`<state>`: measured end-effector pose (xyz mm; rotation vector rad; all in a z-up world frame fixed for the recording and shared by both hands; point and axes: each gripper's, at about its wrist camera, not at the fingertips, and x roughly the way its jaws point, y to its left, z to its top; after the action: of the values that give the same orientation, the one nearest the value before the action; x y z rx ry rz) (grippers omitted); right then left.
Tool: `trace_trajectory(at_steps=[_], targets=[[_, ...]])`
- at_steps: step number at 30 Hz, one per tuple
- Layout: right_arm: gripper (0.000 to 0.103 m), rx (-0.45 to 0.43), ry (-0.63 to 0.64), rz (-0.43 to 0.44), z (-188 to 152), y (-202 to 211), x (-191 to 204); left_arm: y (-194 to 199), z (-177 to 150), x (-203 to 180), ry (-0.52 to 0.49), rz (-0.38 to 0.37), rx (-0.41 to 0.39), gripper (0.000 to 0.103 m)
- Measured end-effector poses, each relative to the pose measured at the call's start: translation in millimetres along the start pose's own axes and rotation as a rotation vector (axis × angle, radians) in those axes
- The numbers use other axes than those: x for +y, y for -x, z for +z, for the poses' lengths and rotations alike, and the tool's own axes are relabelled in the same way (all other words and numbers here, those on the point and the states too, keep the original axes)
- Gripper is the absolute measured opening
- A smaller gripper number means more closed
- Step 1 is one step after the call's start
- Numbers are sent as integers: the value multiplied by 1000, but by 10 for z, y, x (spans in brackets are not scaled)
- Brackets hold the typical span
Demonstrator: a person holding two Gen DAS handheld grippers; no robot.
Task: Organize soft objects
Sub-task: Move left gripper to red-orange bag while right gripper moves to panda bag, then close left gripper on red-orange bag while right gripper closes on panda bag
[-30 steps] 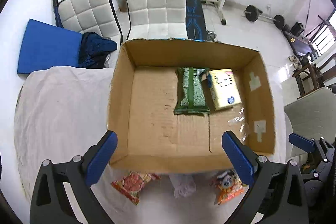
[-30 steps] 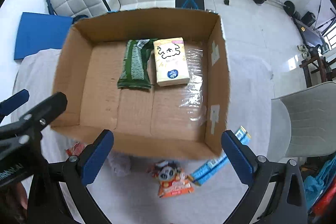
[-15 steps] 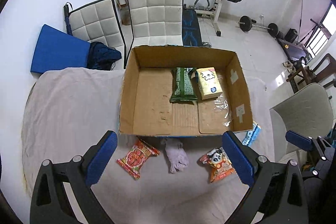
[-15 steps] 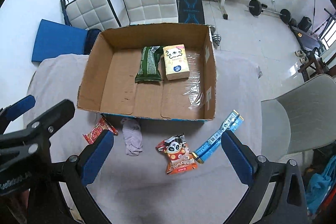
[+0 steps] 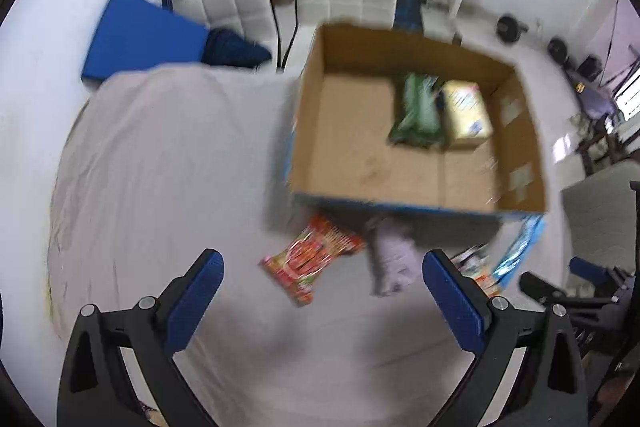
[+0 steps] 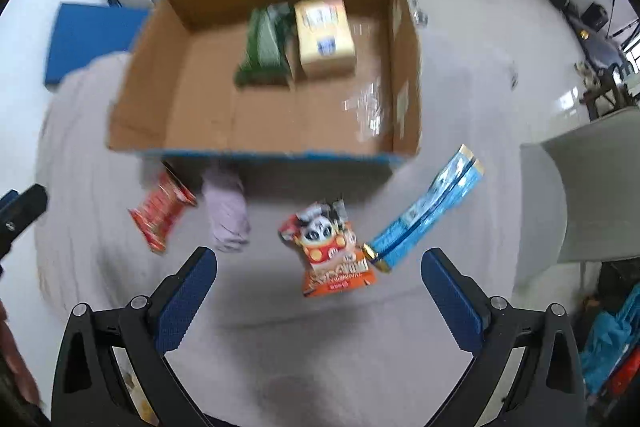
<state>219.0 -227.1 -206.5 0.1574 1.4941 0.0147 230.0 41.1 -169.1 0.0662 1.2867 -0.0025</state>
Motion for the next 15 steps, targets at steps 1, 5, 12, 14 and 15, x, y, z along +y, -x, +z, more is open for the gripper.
trace_trajectory(at_steps=[1,5,12,14,15], targets=[[103,28,-6,-3,-15,-160,-23,-167,-4,49,-14,9,36,102],[103,95,-12,-21,-52,-600,-38,-674,-34,131,-76,30,136,102],[103,147,0,-112,-87,-1182,-42,-1629,-142,28,-246,48,303,102],[92,176,-22,-114,-99,-1321,-75,-1825,-165,-16,-283,41,333,102],[86,195,-39,-109,-109,-1372,-93,-1884,-164,-29,-292,32,339,102]])
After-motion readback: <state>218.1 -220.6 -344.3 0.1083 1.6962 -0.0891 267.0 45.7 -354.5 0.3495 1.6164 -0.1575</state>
